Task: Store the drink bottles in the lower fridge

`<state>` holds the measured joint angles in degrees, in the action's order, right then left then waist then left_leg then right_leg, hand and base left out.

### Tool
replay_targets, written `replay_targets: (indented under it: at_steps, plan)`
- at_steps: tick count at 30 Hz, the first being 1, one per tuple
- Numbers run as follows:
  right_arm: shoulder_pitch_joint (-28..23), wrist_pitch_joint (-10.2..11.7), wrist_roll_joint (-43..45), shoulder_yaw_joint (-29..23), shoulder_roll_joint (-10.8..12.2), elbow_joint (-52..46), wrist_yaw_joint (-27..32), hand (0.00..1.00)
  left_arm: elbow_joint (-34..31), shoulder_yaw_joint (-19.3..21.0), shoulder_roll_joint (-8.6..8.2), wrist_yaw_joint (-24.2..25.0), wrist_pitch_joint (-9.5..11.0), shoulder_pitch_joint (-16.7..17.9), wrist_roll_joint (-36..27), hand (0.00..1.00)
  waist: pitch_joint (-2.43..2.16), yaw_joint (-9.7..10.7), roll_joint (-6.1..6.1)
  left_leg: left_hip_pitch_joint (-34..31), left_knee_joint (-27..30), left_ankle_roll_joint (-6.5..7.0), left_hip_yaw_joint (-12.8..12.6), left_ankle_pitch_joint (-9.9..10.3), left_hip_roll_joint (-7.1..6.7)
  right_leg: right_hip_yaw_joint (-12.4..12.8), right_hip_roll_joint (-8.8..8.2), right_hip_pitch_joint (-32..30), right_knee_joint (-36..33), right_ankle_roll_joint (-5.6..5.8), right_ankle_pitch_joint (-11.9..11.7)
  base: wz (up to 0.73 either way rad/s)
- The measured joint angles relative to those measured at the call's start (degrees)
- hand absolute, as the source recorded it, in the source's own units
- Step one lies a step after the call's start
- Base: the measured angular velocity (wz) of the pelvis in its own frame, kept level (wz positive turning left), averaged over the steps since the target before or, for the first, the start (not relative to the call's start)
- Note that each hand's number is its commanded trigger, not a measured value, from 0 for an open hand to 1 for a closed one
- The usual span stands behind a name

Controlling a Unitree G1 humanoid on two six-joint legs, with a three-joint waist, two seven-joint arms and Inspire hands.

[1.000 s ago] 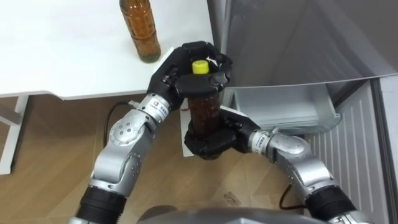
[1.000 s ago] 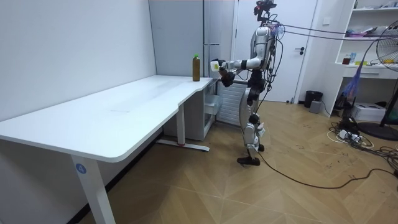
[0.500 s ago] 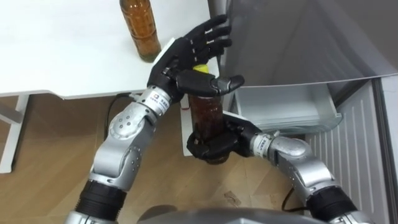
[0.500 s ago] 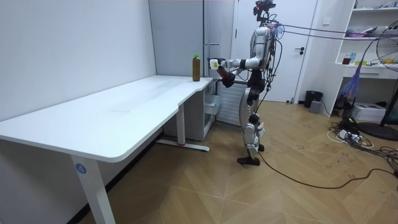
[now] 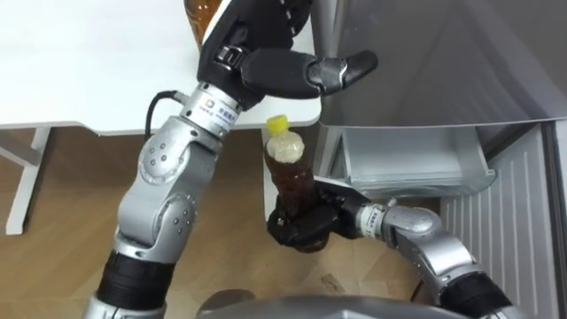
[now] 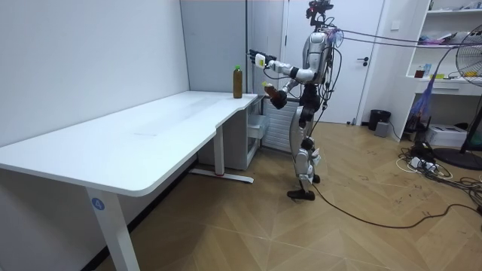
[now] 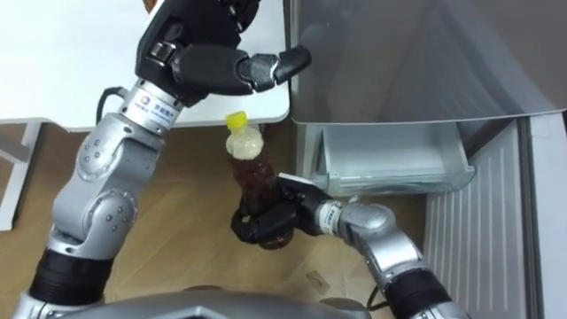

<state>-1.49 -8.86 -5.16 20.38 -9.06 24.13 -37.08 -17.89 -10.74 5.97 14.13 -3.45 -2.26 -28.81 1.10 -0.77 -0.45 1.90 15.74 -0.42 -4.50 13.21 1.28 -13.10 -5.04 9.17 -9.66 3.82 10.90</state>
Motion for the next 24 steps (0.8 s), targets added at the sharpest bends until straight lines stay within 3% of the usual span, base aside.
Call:
replay_targets:
  at_steps: [7, 12, 17, 22, 24]
  plan:
    - [-1.4, 0.1, 0.6, -3.8, -0.1, 0.0, 0.3, 1.0, -9.4, 4.1, 0.06, 0.1, 3.4, -1.1, -0.7, 0.0, -0.19, -1.4, 0.3, 0.2, -0.1, 0.0, 0.2, 0.0, 0.02, 0.2, 0.02, 0.0, 0.0, 0.0, 0.0, -0.02]
    - [-2.6, 0.2, 1.0, -4.1, 0.1, 0.1, 1.1, 1.0, -14.4, 8.6, 1.48, -1.3, 5.2, -1.2, -0.2, 0.0, -0.34, -1.7, 0.55, 0.9, -0.6, 0.02, 0.0, -0.1, 0.03, 0.0, 0.06, 0.5, -0.1, 0.0, 0.0, 0.0]
    - [-4.2, 0.8, 1.0, -6.0, 0.3, 0.1, 1.2, 1.0, -17.7, 12.3, 1.42, -4.5, 8.8, -1.2, 1.3, 0.0, -0.36, -3.4, 0.55, 1.3, -0.9, 0.02, 0.1, -0.1, -0.01, -0.1, 0.04, 0.8, 0.0, 0.0, 0.0, 0.01]
    - [-6.4, 2.5, 1.0, -6.9, -0.1, 0.0, 1.4, 1.0, -19.7, 17.6, 1.74, -10.4, 11.1, -1.7, 8.7, 0.0, -0.59, -5.9, 1.17, 0.8, -0.3, 0.02, 1.2, -0.1, -0.15, -1.3, 0.06, 1.0, 0.1, 0.0, 0.0, 0.12]
    - [-7.2, 2.7, 1.0, -7.6, -0.6, 0.0, 1.3, 1.0, -19.8, 19.4, 1.75, -12.7, 12.1, -1.9, 10.5, 0.0, -0.45, -6.5, 1.68, 0.8, -0.3, 0.02, 1.7, -0.1, -0.26, -1.6, 0.02, 1.3, 0.1, 0.0, 0.0, 0.1]
